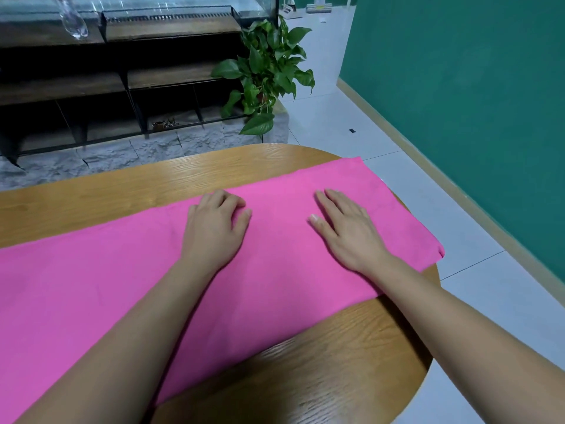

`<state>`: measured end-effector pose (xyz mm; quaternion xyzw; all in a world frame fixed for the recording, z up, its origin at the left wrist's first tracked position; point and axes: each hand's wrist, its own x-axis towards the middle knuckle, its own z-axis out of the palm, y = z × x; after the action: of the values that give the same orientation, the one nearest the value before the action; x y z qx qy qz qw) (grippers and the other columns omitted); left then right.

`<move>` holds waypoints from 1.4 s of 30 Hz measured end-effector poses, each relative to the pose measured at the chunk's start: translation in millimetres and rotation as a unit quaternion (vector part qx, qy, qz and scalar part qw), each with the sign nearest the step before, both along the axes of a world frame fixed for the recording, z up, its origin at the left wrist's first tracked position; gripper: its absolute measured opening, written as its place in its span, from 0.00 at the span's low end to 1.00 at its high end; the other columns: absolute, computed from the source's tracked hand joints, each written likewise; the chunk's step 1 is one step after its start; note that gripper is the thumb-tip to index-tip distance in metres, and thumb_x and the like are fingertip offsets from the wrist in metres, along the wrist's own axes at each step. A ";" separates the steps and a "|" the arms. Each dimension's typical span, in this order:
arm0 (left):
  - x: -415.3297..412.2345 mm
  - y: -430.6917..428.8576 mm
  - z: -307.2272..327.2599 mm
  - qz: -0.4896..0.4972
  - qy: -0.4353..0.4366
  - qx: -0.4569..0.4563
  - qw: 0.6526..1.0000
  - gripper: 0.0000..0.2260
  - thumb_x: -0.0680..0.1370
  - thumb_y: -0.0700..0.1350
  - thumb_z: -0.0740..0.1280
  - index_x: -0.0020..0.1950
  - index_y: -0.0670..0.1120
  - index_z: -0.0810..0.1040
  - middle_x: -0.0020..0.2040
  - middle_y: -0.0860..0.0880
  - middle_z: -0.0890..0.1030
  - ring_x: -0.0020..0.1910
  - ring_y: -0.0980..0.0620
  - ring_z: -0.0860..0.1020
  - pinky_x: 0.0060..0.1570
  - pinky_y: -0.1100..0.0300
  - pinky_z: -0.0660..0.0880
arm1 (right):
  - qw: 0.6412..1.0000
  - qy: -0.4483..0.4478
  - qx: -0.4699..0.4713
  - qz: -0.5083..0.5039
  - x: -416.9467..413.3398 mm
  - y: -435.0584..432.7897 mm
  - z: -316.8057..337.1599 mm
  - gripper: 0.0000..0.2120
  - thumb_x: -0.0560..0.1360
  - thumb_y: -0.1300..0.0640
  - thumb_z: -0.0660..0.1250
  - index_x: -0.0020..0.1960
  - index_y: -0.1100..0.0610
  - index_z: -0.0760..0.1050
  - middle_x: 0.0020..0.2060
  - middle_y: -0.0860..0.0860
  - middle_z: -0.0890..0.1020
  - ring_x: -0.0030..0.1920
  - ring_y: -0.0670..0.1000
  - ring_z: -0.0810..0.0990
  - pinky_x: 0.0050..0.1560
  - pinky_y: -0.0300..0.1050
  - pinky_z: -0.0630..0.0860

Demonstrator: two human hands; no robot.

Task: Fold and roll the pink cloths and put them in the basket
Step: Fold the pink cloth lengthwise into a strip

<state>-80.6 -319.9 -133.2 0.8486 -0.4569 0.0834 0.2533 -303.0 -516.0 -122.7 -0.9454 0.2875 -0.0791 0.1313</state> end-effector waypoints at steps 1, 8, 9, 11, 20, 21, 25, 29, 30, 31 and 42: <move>0.6 0.3 -0.8 0.000 0.002 0.000 1.000 0.10 0.83 0.55 0.66 0.57 0.52 0.81 0.55 0.53 0.79 0.58 0.47 0.75 0.54 0.46 0.72 | 1.000 0.007 0.001 -0.001 -5.2 -4.7 0.4 0.34 0.85 0.32 0.47 0.86 0.48 0.55 0.85 0.49 0.57 0.84 0.50 0.52 0.83 0.53 0.51; 3.8 2.7 -4.7 -0.002 0.005 0.004 1.000 0.11 0.81 0.54 0.68 0.61 0.52 0.82 0.55 0.54 0.78 0.59 0.48 0.75 0.56 0.46 0.73 | 0.999 0.037 -0.002 -0.031 -55.9 -50.8 1.9 0.35 0.84 0.30 0.46 0.86 0.45 0.53 0.85 0.43 0.52 0.84 0.44 0.49 0.84 0.49 0.47; 3.5 2.6 -4.6 -0.001 0.004 0.005 1.000 0.12 0.81 0.54 0.68 0.61 0.52 0.82 0.56 0.54 0.78 0.59 0.48 0.75 0.56 0.46 0.73 | 0.998 0.041 -0.003 -0.039 -62.5 -56.9 2.6 0.35 0.84 0.30 0.46 0.86 0.46 0.53 0.85 0.43 0.52 0.84 0.43 0.48 0.84 0.49 0.47; 3.0 2.9 -4.5 0.002 0.000 0.008 1.000 0.12 0.81 0.54 0.67 0.61 0.52 0.82 0.56 0.54 0.78 0.59 0.48 0.76 0.57 0.46 0.73 | 0.997 0.053 0.001 -0.052 -71.1 -64.6 3.9 0.36 0.84 0.29 0.45 0.86 0.46 0.52 0.85 0.42 0.51 0.84 0.41 0.46 0.84 0.49 0.46; -3.6 3.8 -2.3 0.012 -0.037 0.033 0.999 0.15 0.81 0.54 0.64 0.63 0.50 0.81 0.56 0.52 0.78 0.58 0.47 0.76 0.55 0.47 0.73 | 0.990 0.066 -0.065 -0.107 -8.2 -46.1 28.1 0.35 0.85 0.36 0.46 0.81 0.59 0.64 0.82 0.56 0.64 0.84 0.54 0.53 0.83 0.57 0.48; -3.7 4.3 -2.3 0.012 -0.037 0.032 0.999 0.15 0.81 0.54 0.63 0.63 0.50 0.81 0.56 0.52 0.78 0.57 0.47 0.76 0.55 0.47 0.73 | 0.995 0.048 -0.052 -0.072 9.0 -32.8 31.7 0.34 0.86 0.37 0.48 0.83 0.58 0.60 0.83 0.55 0.61 0.85 0.54 0.53 0.84 0.56 0.48; -4.6 5.6 -0.5 0.011 -0.032 0.041 0.999 0.17 0.81 0.55 0.61 0.63 0.51 0.81 0.56 0.52 0.78 0.57 0.47 0.76 0.57 0.46 0.73 | 0.996 0.037 -0.003 0.079 73.6 14.3 30.6 0.33 0.87 0.37 0.50 0.85 0.54 0.55 0.85 0.52 0.56 0.85 0.50 0.50 0.84 0.52 0.47; -4.7 5.7 1.3 0.008 -0.027 0.035 0.999 0.16 0.81 0.55 0.61 0.64 0.52 0.81 0.56 0.52 0.78 0.57 0.48 0.76 0.56 0.46 0.73 | 0.991 0.057 0.018 0.117 93.6 19.8 10.0 0.34 0.86 0.34 0.47 0.86 0.50 0.53 0.85 0.48 0.52 0.85 0.47 0.47 0.85 0.54 0.47; -4.6 5.6 0.8 0.006 -0.028 0.032 0.999 0.16 0.81 0.55 0.61 0.64 0.51 0.81 0.56 0.53 0.77 0.57 0.48 0.76 0.56 0.47 0.73 | 0.992 0.059 0.009 0.114 90.8 15.6 5.8 0.34 0.86 0.33 0.46 0.86 0.49 0.52 0.85 0.46 0.51 0.85 0.46 0.46 0.85 0.54 0.47; -4.7 5.2 0.0 0.005 -0.028 0.031 0.999 0.16 0.81 0.54 0.62 0.64 0.51 0.81 0.56 0.53 0.77 0.57 0.48 0.76 0.56 0.47 0.73 | 0.993 0.061 0.000 0.106 87.0 9.4 3.1 0.34 0.85 0.32 0.45 0.86 0.48 0.51 0.85 0.45 0.50 0.85 0.45 0.46 0.85 0.52 0.45; -8.4 4.6 1.5 0.030 -0.021 0.037 0.999 0.14 0.81 0.52 0.63 0.62 0.50 0.81 0.57 0.51 0.78 0.57 0.48 0.76 0.55 0.47 0.73 | 0.986 0.109 -0.042 -0.122 49.6 -75.4 4.5 0.38 0.85 0.35 0.42 0.86 0.59 0.50 0.85 0.55 0.52 0.85 0.53 0.50 0.84 0.55 0.47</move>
<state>-89.0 -315.2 -131.7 0.8688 -0.4393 0.0915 0.2091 -253.4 -591.4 -118.2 -0.9108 0.4100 -0.0027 0.0490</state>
